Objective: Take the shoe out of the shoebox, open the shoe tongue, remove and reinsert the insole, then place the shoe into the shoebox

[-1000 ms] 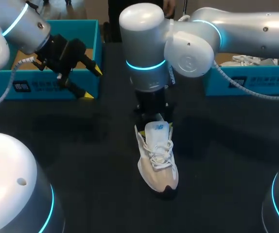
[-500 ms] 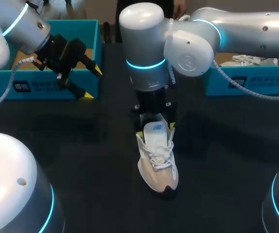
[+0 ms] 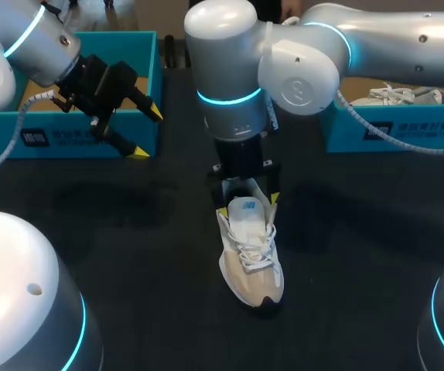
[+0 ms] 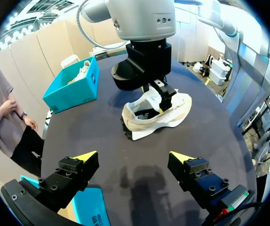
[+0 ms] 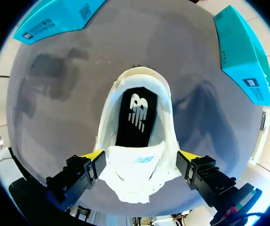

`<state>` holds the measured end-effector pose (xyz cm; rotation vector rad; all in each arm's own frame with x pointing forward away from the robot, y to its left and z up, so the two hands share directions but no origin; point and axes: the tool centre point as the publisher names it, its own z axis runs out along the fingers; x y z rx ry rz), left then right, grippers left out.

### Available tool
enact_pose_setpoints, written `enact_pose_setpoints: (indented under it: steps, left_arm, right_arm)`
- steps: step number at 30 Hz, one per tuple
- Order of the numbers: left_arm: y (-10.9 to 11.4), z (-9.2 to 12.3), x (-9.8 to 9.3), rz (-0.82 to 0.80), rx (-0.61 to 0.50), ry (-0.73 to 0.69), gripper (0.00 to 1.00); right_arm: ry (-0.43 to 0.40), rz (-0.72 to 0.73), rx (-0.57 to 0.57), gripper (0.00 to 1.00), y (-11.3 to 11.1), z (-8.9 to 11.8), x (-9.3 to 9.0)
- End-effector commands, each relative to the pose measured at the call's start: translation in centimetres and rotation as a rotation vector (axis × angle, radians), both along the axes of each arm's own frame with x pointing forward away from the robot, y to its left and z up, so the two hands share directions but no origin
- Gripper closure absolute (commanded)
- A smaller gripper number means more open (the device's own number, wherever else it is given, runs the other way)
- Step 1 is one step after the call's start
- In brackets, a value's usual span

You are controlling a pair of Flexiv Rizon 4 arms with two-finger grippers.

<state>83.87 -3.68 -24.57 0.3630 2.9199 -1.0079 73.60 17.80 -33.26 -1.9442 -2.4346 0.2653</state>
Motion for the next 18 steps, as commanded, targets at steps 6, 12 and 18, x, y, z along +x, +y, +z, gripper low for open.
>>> enact_pose_setpoints:
  steps: [6, 12, 18]
  left_arm:
    - [0.0, 0.1, -0.1, 0.001, 0.005, -0.002, 0.0]
    - [0.0, 0.1, -0.1, 0.001, 0.005, -0.002, 0.0]
    - [0.0, 0.1, -0.1, 0.001, 0.005, -0.002, 0.0]
  right_arm:
    - [-0.019, -0.007, -0.029, 0.0, 0.2, 2.1, -1.3]
    - [-0.007, -0.026, -0.05, 0.0, 0.5, 3.3, -2.9]
    - [-0.01, -0.07, -0.067, 0.05, 0.9, 4.7, -5.0]
